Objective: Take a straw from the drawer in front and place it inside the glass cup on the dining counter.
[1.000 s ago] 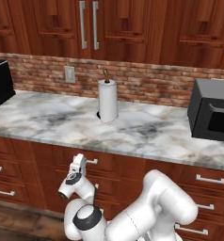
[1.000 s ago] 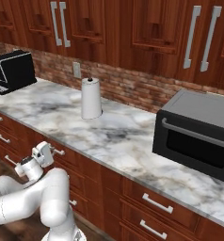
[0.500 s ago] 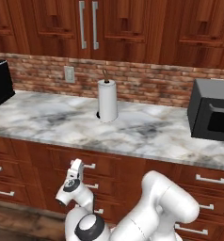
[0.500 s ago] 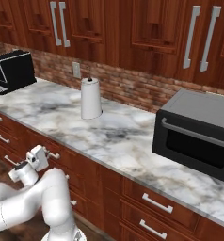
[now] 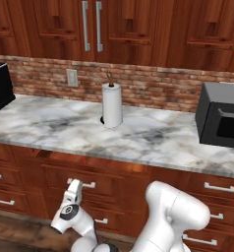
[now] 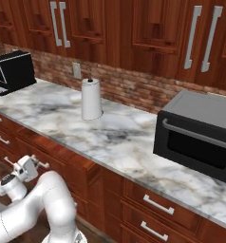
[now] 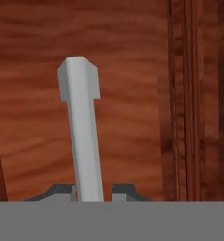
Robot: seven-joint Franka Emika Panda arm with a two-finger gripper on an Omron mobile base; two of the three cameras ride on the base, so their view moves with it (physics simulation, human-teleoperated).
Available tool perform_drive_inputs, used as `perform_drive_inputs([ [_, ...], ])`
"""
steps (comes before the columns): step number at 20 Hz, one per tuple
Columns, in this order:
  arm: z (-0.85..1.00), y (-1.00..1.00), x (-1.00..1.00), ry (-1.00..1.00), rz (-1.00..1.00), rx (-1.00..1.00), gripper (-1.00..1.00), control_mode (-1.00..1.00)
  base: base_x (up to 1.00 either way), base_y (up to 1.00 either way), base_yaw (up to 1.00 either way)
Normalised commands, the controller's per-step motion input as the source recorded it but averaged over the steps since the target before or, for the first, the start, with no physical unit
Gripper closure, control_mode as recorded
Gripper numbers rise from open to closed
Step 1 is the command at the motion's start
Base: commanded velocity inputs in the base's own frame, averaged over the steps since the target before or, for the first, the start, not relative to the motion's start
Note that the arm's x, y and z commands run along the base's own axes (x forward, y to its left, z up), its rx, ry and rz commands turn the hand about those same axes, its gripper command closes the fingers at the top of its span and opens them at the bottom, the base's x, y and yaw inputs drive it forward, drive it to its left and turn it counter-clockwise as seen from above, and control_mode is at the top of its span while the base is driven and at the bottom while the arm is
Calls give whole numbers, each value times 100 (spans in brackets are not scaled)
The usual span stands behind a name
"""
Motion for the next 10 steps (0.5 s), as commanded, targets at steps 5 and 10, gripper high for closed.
perform_drive_inputs([
  [5, 23, 63, -66, -3, 0, 0, 100, -100, 0, 0, 0],
  [10, 23, 67, -65, -3, 0, 0, 100, -100, 0, 0, 0],
])
